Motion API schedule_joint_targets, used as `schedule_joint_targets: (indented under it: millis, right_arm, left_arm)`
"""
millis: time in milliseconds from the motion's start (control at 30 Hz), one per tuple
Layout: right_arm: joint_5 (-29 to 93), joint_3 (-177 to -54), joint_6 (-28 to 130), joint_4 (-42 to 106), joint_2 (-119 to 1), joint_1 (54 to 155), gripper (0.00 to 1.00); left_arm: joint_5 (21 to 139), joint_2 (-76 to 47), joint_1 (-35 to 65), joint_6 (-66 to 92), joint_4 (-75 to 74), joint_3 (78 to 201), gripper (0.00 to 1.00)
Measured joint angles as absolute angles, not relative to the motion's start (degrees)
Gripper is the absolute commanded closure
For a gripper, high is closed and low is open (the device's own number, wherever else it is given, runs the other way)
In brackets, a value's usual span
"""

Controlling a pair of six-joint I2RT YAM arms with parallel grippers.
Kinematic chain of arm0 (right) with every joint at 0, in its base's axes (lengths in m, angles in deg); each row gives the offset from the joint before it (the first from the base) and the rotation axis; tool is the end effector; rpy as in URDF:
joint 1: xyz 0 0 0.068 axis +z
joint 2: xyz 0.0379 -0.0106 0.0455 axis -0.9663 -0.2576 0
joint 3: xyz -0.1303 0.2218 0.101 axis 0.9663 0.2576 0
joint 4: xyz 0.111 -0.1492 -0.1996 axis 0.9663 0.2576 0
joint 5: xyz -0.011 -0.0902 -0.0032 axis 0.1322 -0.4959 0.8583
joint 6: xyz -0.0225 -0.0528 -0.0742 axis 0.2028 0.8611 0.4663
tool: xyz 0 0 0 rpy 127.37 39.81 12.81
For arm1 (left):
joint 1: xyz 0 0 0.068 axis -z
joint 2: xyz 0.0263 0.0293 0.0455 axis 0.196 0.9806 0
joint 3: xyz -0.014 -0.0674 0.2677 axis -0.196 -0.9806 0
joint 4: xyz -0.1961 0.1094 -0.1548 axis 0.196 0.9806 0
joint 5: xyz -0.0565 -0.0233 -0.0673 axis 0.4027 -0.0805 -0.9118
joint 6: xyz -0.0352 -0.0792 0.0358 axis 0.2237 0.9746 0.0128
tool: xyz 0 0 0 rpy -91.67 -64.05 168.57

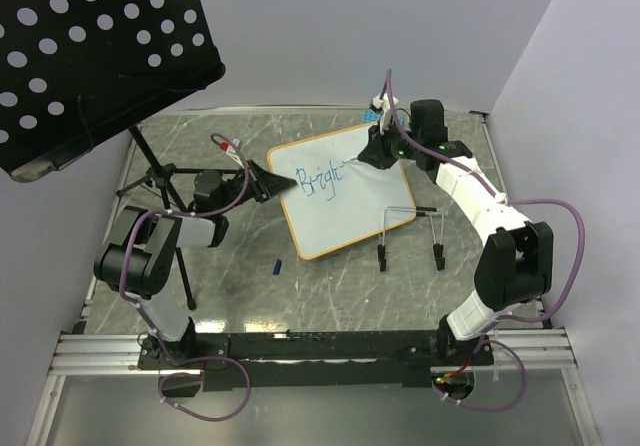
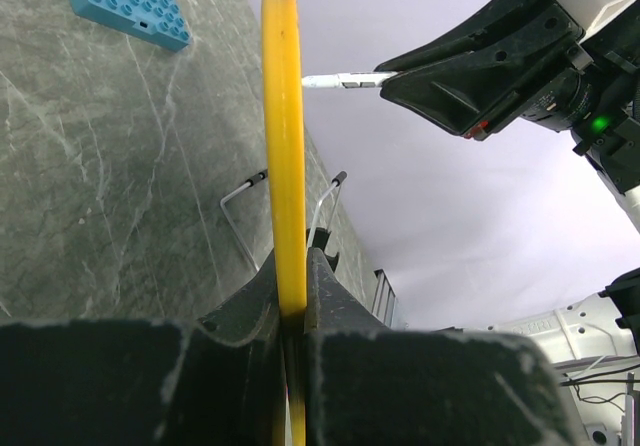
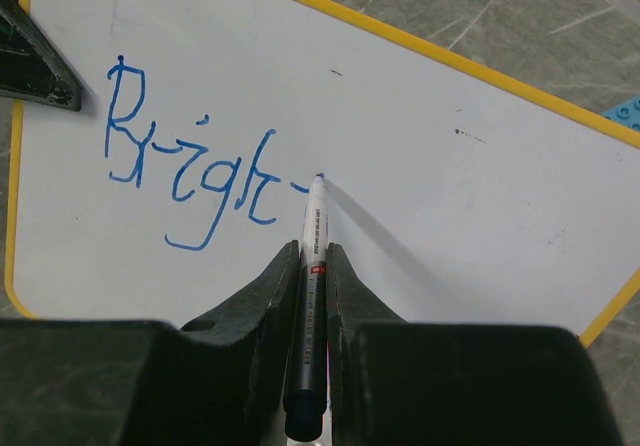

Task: Write a sentence on the whiteboard
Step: Write on the whiteboard with the whiteboard.

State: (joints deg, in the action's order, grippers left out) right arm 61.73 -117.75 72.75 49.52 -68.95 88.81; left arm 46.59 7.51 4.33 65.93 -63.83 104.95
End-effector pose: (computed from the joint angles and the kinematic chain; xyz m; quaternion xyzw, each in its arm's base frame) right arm 0.3860 0.1469 0.3055 -0.3561 0.7631 0.2718 0.4658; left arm 0.3433 -0.1545 0.2003 -0.0188 0.6810 -0.6273 0.3773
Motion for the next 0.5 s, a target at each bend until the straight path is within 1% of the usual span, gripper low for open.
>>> schedule_joint_targets:
  millis: [500]
  right_arm:
    - [62.5, -114.3, 74.2, 50.3, -66.7, 88.8, 1.0]
  left_arm:
    - [47.1, 7.5, 4.3, 65.9, -63.8, 105.0, 0.99]
